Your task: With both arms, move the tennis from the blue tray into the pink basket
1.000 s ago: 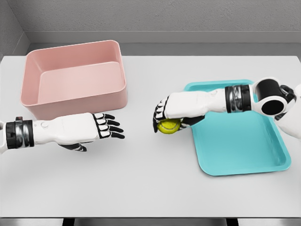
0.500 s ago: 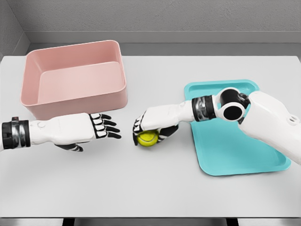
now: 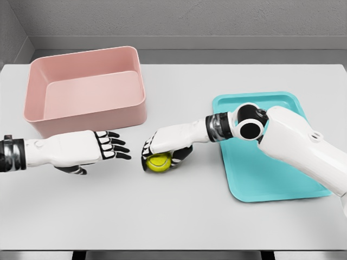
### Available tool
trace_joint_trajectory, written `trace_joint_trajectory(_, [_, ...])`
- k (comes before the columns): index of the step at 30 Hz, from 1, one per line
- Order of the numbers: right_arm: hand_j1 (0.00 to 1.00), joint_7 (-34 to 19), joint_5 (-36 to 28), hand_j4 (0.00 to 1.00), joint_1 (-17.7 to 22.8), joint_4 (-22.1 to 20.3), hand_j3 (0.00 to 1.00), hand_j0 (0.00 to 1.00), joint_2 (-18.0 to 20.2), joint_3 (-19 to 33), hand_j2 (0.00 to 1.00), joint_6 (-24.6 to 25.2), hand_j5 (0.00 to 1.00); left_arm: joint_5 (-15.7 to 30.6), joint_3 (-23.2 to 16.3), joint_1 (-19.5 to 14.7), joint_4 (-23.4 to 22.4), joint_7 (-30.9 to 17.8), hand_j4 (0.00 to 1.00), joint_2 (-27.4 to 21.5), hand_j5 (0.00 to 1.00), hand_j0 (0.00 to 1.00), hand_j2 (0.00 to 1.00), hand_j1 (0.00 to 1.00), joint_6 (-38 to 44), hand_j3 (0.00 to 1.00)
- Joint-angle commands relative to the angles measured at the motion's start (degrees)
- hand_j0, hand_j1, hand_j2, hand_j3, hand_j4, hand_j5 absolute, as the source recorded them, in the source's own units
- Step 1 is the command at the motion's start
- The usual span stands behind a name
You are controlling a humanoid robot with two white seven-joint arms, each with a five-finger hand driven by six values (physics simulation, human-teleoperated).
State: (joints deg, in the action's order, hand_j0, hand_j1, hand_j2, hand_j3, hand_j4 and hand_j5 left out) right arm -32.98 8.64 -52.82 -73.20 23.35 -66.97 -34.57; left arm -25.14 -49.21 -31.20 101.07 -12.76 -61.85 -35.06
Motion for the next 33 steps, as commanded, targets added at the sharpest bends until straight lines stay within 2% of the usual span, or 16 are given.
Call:
trace_joint_trajectory(1, [1.0,0.3,-0.4,1.0,0.0,0.3,1.0,1.0,-0.1,0.1,1.0,2.1,1.0,0.4,0.1,0.0,0.0,0.1,1.0,-0.2,1.0,1.0,1.0,1.0,0.1,1.0])
trace_joint_trajectory(6, [1.0,0.3,-0.5,1.0,0.0,0.3,1.0,1.0,0.2,0.1,1.0,2.0,1.0,0.4,0.2,0.0,0.0,0.2,1.0,-0.3,1.0,1.0,1.0,1.0,0.1,1.0])
trace_joint_trajectory(8, [1.0,0.3,-0.6,1.0,-0.4,0.1,1.0,1.0,0.6,0.2,1.0,1.7,1.0,0.4,0.5,0.3,0.0,0.2,1.0,-1.7,1.0,1.0,1.0,1.0,0.1,1.0])
trace_joint_trajectory(13, [1.0,0.5,-2.0,1.0,-3.1,-0.7,1.0,1.0,6.1,2.3,1.0,-0.4,1.0,0.4,1.2,0.4,0.0,0.3,1.0,-2.9,1.0,1.0,1.0,1.0,0.1,1.0])
trace_joint_trajectory(16, [1.0,0.4,-2.4,1.0,-4.3,-3.2,1.0,1.0,11.2,3.3,1.0,-0.4,1.0,0.4,1.2,0.1,0.0,2.4,1.0,-2.4,1.0,1.0,1.0,1.0,0.1,1.0])
trace_joint_trajectory(20, [1.0,0.9,-2.5,1.0,-4.5,-3.3,1.0,1.0,21.2,8.0,1.0,-0.4,1.0,-0.4,1.0,-0.3,0.0,2.2,1.0,2.7,1.0,1.0,1.0,1.0,0.1,1.0])
trace_joint_trajectory(23, [1.0,0.7,-2.3,1.0,-3.6,-2.6,1.0,1.0,24.9,11.0,1.0,-0.4,1.0,-3.2,0.8,-0.5,0.0,2.2,1.0,6.6,1.0,1.0,1.0,1.0,0.1,1.0])
trace_joint_trajectory(25, [1.0,0.9,-2.3,1.0,-0.6,-1.9,1.0,1.0,25.5,14.2,1.0,-0.4,1.0,-4.9,0.3,-0.8,0.0,2.2,1.0,8.9,1.0,1.0,1.0,1.0,0.1,1.0])
trace_joint_trajectory(28, [1.0,0.9,-2.3,1.0,0.3,2.2,1.0,1.0,25.8,15.0,1.0,-0.4,1.0,-8.5,0.1,-1.1,0.0,2.2,1.0,12.2,1.0,1.0,1.0,1.0,0.1,1.0])
trace_joint_trajectory(29, [1.0,0.9,-2.3,1.0,2.0,3.2,1.0,1.0,25.7,17.0,1.0,-0.4,1.0,-9.3,0.1,-1.1,0.0,2.2,1.0,12.9,1.0,1.0,1.0,1.0,0.1,1.0])
trace_joint_trajectory(30, [1.0,0.8,-2.3,1.0,4.3,3.3,1.0,1.0,25.8,19.1,1.0,-0.4,1.0,-9.4,0.1,-1.2,0.0,2.2,1.0,13.6,1.0,1.0,1.0,1.0,0.1,1.0])
trace_joint_trajectory(33, [1.0,0.8,-2.3,1.0,5.3,4.0,1.0,1.0,25.8,20.1,1.0,-0.4,1.0,-9.4,0.0,-2.2,0.0,2.0,1.0,14.9,1.0,1.0,1.0,1.0,0.1,1.0])
